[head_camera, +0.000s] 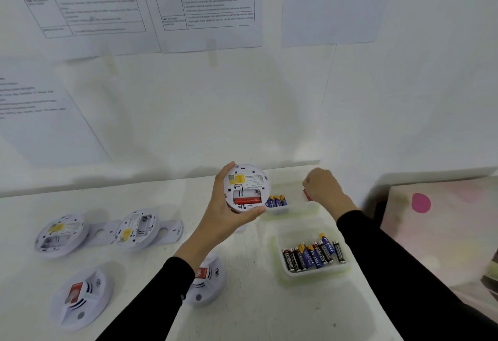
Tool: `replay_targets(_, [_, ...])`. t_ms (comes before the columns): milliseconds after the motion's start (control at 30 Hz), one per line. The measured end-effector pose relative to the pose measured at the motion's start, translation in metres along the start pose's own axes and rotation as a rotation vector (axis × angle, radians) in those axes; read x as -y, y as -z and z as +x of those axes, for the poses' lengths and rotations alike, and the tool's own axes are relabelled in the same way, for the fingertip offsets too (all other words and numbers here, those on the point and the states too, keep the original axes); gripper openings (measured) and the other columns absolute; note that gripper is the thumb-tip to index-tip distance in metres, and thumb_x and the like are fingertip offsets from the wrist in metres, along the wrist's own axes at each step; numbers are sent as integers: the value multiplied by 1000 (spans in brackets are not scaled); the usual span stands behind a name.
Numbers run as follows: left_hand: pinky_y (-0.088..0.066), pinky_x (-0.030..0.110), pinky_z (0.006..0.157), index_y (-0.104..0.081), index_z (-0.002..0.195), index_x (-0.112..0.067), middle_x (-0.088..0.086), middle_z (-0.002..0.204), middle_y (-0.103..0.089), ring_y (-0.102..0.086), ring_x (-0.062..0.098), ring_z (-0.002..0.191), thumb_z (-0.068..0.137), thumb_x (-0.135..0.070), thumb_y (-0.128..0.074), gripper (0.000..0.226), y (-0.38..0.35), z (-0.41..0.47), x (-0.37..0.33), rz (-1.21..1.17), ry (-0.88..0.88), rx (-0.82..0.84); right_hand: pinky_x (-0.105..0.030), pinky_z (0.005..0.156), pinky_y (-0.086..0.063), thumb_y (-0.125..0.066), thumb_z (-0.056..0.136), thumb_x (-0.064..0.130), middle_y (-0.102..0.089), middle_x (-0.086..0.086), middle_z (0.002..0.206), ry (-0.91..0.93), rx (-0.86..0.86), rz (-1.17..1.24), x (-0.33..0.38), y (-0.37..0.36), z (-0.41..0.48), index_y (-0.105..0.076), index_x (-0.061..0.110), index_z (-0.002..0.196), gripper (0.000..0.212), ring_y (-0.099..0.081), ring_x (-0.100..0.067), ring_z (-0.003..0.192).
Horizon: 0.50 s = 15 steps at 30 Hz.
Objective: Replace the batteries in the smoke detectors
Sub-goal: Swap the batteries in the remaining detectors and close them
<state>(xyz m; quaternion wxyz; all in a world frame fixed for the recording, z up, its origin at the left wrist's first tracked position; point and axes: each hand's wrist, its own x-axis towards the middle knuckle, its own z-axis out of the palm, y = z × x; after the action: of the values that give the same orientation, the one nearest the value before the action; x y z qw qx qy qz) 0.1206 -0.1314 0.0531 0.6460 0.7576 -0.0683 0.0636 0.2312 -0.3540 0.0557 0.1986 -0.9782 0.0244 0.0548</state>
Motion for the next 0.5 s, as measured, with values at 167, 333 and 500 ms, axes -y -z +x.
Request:
replay_targets(167, [-52, 20, 90, -27, 146, -36, -12, 142, -43, -53, 2, 123, 69, -8, -87, 101, -2, 0, 1, -1, 10, -4, -24, 63, -38, -47, 87, -6, -42, 3, 69, 59, 16, -412, 15, -14, 0, -44, 14, 75, 24, -59, -21, 79])
replay_targets(333, [-52, 18, 87, -27, 146, -35, -14, 141, -42, -53, -2, 122, 69, -9, -87, 102, -2, 0, -1, 7, 6, -12, -25, 69, -38, -46, 89, -2, -60, -3, 98, 43, 49, -454, 19, -24, 10, -61, 11, 103, 25, -64, -23, 99])
replay_targets(500, [-53, 18, 87, -28, 146, -36, -15, 140, -42, -53, -2, 121, 69, -8, -87, 101, 1, -2, 2, 13, 16, -26, -24, 64, -39, -47, 88, -1, -58, -3, 89, 50, 4, -316, 17, -26, 12, -58, 11, 100, 20, -60, -23, 85])
